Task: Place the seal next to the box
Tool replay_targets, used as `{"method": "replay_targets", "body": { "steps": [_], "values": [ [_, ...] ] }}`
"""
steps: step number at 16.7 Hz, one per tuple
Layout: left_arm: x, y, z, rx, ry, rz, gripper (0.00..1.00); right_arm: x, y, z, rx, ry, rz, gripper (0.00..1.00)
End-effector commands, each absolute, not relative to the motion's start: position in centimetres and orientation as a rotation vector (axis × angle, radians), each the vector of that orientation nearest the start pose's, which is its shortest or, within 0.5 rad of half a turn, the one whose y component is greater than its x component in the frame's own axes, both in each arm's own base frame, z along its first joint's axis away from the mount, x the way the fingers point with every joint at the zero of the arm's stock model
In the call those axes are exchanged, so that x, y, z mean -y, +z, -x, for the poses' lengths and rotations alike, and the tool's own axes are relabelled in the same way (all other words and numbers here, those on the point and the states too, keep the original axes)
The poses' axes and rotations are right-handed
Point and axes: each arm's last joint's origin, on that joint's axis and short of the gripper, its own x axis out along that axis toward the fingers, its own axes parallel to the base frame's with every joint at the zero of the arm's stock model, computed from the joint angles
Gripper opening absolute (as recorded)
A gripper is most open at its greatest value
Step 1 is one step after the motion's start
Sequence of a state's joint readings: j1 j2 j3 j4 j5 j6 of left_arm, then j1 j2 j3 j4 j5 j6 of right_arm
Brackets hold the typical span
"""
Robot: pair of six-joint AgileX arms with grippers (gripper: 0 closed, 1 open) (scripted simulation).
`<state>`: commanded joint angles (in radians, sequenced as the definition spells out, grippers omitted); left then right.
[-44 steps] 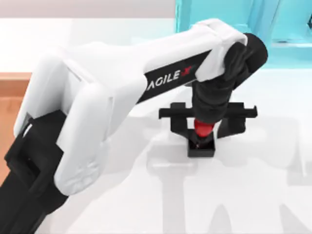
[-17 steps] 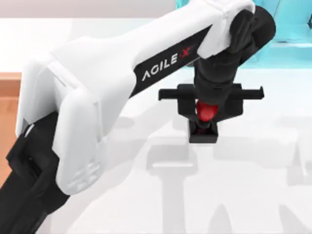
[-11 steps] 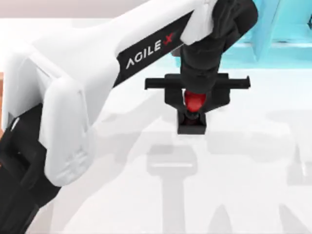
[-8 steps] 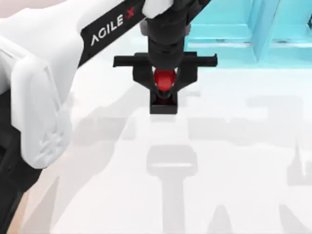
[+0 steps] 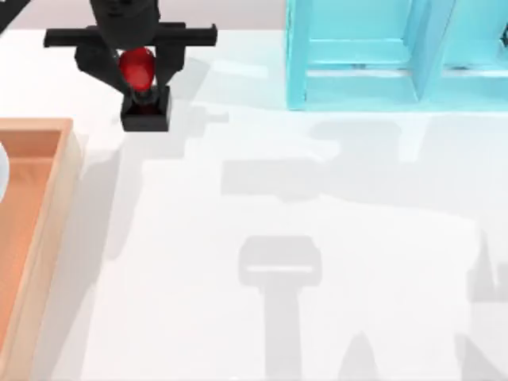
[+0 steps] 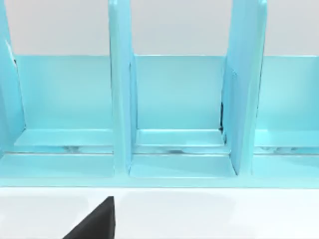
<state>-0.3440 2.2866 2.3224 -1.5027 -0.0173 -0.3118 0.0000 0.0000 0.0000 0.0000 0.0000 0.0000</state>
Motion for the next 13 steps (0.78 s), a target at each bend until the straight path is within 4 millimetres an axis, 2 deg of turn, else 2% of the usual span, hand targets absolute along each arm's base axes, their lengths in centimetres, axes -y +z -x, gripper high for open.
{"method": "replay_targets", "body": {
  "steps": [2,4,10,13],
  "values": [
    [11.0,28.1,-43.0,-1.463,-0.025,-0.005,0.0,0.1,16.0,-10.6,0.0,0.0,0.0,1.0],
    [9.1,28.9,-42.9,-1.469,-0.027,-0.003,0.0,0.1,16.0,-10.6,0.0,0.0,0.0,1.0],
    [9.0,28.7,-42.9,-1.471,-0.027,-0.008,0.0,0.1,16.0,-10.6,0.0,0.0,0.0,1.0],
    [8.8,27.4,-43.2,-1.473,-0.021,-0.006,0.0,0.1,16.0,-10.6,0.0,0.0,0.0,1.0]
  ]
}}
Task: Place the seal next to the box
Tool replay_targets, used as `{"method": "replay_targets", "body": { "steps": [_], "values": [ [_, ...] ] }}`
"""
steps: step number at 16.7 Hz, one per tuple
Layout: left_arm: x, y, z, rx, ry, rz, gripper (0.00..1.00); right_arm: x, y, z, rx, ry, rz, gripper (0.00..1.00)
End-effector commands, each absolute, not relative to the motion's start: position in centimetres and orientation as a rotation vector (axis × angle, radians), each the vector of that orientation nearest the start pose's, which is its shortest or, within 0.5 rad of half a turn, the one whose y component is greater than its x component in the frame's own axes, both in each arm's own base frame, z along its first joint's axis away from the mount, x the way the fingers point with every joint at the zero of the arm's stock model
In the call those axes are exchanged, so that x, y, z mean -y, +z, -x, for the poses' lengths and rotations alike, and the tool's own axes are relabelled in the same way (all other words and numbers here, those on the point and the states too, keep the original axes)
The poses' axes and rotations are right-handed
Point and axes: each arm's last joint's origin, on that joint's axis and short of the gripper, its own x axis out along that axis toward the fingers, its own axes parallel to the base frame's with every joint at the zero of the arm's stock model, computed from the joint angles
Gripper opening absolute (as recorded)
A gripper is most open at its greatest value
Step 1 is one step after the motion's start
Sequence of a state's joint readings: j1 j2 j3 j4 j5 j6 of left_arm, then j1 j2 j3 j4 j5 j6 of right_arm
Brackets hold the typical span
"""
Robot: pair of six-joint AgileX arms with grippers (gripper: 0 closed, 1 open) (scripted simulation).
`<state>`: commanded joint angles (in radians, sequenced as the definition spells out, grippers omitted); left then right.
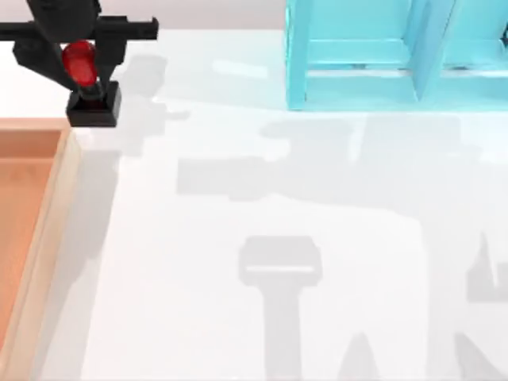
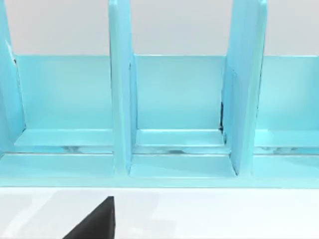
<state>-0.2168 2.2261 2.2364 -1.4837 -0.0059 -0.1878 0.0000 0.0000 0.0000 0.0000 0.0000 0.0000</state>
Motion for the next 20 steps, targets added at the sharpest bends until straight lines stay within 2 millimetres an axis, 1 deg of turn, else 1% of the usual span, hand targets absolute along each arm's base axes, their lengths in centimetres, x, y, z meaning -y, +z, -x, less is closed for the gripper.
{"method": "replay_targets", "body": {
  "steps": [6,8,11,20],
  "values": [
    [8.8,22.9,-43.3,-1.474,-0.026,-0.002,0.0,0.1,16.0,-10.6,0.0,0.0,0.0,1.0],
    [8.8,22.5,-43.3,-1.471,-0.027,-0.002,0.0,0.1,16.0,-10.6,0.0,0.0,0.0,1.0],
    [8.8,22.5,-43.3,-1.471,-0.027,-0.002,0.0,0.1,16.0,-10.6,0.0,0.0,0.0,1.0],
    [8.8,22.5,-43.3,-1.471,-0.027,-0.002,0.68,0.1,16.0,-10.6,0.0,0.0,0.0,1.0]
  ]
}}
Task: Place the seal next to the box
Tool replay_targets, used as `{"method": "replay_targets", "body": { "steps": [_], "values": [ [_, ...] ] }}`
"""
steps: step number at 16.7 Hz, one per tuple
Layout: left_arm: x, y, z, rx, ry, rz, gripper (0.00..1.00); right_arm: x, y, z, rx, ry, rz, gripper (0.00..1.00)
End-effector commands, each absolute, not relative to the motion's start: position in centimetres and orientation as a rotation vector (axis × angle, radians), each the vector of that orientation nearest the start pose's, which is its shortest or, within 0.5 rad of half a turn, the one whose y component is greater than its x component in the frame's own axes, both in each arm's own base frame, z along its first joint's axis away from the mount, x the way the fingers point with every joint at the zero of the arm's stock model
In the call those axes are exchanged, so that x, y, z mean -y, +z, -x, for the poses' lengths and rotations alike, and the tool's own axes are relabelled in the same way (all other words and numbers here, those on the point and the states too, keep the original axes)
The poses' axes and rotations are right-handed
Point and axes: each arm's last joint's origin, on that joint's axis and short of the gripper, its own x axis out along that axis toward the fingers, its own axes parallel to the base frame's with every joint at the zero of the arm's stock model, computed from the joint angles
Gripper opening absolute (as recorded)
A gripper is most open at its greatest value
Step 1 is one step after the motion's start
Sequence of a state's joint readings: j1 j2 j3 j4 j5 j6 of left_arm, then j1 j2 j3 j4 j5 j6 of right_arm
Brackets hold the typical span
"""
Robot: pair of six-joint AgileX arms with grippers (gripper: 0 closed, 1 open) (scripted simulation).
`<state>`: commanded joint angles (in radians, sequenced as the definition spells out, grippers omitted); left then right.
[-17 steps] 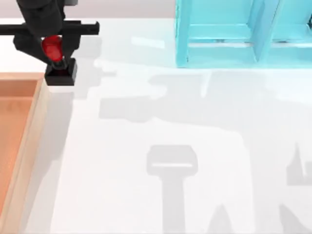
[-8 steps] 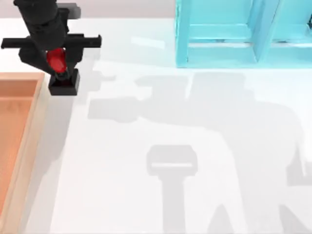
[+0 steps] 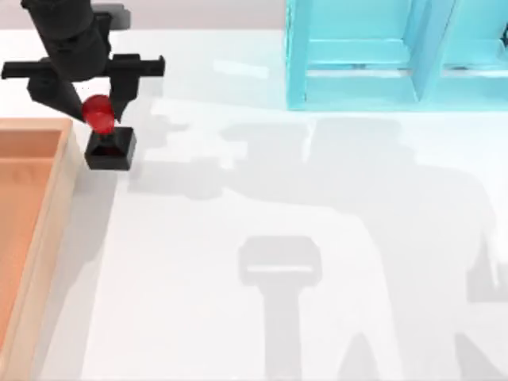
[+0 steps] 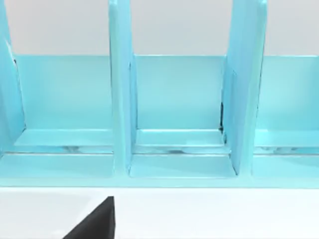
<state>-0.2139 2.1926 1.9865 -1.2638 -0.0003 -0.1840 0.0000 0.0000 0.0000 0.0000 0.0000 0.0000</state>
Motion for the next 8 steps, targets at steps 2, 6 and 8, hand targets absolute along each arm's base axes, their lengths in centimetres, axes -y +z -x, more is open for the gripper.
{"method": "replay_targets", "body": {
  "steps": [2,6,8],
  "values": [
    [8.83,22.47,-43.29,-1.471,-0.027,-0.002,0.83,0.12,16.0,-10.57,0.0,0.0,0.0,1.0],
    [8.83,22.47,-43.29,-1.471,-0.027,-0.002,1.0,0.12,16.0,-10.57,0.0,0.0,0.0,1.0],
    [8.83,22.47,-43.29,-1.471,-0.027,-0.002,1.0,0.12,16.0,-10.57,0.0,0.0,0.0,1.0]
  ]
}}
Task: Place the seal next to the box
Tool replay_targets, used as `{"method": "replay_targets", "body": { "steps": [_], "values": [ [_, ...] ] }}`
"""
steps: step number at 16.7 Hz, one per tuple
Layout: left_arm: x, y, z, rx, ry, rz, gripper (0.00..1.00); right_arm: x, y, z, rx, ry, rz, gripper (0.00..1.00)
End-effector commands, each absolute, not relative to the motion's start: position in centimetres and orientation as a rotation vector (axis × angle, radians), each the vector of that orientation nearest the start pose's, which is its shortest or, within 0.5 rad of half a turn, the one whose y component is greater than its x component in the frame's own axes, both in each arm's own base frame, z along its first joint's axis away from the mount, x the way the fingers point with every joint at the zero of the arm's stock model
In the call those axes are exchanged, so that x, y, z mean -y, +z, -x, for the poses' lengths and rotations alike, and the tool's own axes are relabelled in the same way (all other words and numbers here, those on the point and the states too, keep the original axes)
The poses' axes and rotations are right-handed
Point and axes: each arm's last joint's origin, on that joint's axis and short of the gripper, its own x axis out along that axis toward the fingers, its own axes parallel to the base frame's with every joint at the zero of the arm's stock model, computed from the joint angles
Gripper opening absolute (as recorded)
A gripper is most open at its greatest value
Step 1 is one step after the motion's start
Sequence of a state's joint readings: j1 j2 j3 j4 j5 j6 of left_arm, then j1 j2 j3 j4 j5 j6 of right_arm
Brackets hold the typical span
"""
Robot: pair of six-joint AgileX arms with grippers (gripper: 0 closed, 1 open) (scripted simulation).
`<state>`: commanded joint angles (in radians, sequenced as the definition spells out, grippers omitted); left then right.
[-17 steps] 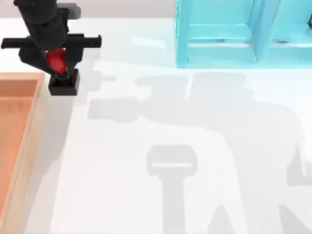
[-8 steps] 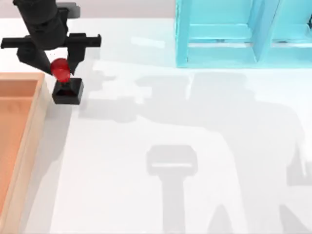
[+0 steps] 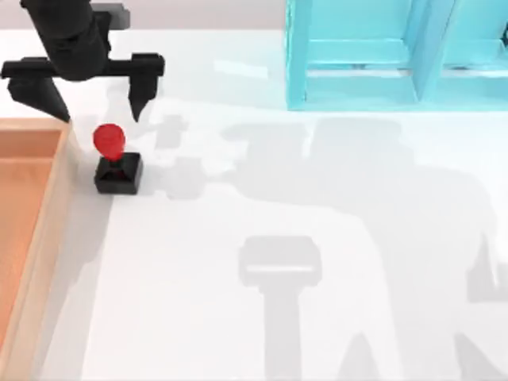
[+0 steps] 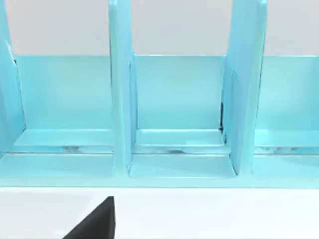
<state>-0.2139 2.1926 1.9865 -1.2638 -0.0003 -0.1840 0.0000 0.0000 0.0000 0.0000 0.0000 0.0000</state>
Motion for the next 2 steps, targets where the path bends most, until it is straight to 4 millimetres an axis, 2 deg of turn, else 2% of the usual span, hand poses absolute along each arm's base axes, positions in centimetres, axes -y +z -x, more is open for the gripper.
{"method": "replay_targets", "body": {
  "steps": [2],
  "values": [
    [8.83,22.47,-43.29,-1.471,-0.027,-0.002,1.0,0.12,16.0,-10.57,0.0,0.0,0.0,1.0]
  ]
}}
